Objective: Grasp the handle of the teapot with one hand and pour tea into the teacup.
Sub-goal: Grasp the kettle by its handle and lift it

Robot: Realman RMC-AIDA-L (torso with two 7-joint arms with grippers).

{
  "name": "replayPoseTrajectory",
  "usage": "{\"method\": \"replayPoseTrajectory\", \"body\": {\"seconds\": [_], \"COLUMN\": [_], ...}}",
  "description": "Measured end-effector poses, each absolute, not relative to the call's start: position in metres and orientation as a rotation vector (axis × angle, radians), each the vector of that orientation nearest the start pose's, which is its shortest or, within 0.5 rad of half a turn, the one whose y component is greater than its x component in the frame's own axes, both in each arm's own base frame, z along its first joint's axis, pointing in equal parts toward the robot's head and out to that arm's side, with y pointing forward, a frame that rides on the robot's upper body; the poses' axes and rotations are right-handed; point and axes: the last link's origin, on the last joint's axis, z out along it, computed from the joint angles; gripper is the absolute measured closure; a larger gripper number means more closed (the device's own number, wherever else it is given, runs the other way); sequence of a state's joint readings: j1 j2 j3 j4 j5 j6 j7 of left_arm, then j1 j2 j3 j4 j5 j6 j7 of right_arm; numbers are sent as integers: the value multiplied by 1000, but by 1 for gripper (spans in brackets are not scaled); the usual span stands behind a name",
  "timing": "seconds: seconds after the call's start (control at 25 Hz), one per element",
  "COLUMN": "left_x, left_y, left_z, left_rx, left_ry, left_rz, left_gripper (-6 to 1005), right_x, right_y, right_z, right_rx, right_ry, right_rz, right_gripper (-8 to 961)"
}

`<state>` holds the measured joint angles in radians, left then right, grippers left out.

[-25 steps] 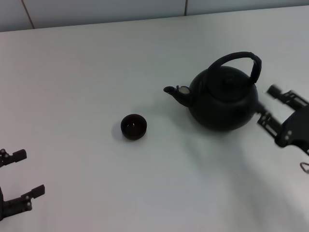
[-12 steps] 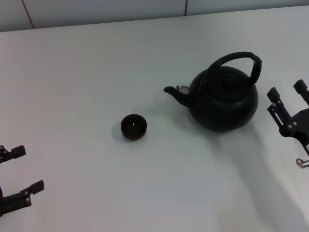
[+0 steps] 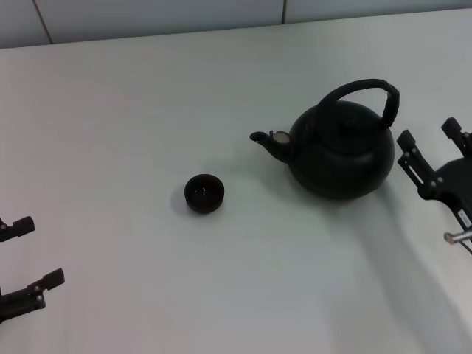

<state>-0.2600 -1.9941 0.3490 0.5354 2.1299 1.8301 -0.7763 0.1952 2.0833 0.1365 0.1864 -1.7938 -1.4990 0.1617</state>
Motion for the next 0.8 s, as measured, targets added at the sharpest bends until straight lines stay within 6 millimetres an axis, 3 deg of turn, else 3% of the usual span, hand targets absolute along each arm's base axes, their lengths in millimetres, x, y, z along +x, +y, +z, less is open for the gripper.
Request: {"method": "replayPoseTrajectory", "body": {"seconds": [0.36,0.8], "left_x": [-351,-351], "left_y": [217,217], "left_z": [41,41], "left_rx": [-2563,-2537], "left_ry": [-283,-293], "left_rz": [-720,-735], "left_gripper": [140,140], "right_x": [342,342], "right_y": [255,273], "right_z": [-33,-30], "right_rx": [-1703,-1712], "right_ry": [522,513], "right_rz": [759,722], "right_gripper": [242,284]}}
